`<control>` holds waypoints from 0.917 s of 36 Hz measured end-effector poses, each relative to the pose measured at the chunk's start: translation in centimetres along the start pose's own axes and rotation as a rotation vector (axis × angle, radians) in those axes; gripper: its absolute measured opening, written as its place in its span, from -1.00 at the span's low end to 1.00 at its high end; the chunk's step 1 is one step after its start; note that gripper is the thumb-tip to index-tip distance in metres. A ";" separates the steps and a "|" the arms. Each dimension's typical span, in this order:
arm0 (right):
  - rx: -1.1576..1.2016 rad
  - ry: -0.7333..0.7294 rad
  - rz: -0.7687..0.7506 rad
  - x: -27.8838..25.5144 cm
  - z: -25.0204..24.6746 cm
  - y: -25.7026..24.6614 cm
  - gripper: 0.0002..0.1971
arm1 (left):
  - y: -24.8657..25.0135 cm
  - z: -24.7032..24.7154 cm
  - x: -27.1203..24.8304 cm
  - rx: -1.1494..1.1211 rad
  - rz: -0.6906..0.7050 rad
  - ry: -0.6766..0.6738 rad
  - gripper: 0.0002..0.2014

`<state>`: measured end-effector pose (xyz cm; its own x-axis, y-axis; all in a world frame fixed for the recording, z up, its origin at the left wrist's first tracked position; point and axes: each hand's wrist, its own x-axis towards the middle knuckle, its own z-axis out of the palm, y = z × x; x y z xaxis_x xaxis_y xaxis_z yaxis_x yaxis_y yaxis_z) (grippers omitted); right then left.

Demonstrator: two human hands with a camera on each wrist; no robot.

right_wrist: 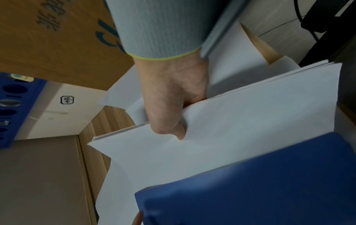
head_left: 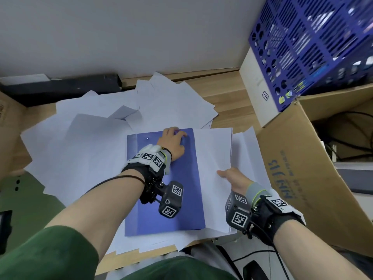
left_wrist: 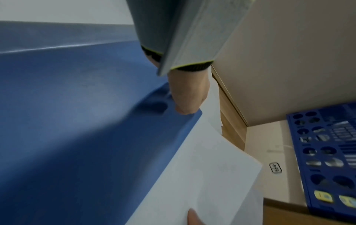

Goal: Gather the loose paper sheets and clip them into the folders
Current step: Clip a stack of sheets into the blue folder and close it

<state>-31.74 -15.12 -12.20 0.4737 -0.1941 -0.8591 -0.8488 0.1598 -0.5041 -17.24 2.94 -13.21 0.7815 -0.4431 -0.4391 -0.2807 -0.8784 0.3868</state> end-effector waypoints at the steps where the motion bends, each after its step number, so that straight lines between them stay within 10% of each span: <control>1: -0.003 0.000 0.005 -0.1 -0.1 0.1 -0.70 | -0.4 -0.1 0.3 0.005 -0.016 -0.011 -0.42; 13: -0.103 0.026 0.067 0.1 -0.3 0.1 -0.68 | -0.4 -1.1 1.6 -0.223 -0.099 -0.087 -0.50; 20: -0.075 0.081 0.095 0.9 0.1 -0.6 -0.69 | 0.4 -3.5 1.4 -0.232 -0.196 -0.022 -0.17; 33: 0.116 0.515 -0.187 -0.9 2.3 -3.4 -0.50 | -1.2 -7.8 -1.3 -0.468 -0.105 0.087 -0.66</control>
<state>-28.75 -13.26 -9.98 0.4127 -0.6728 -0.6140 -0.7159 0.1772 -0.6754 -13.57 5.98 -6.76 0.8412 -0.3228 -0.4338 0.0671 -0.7338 0.6760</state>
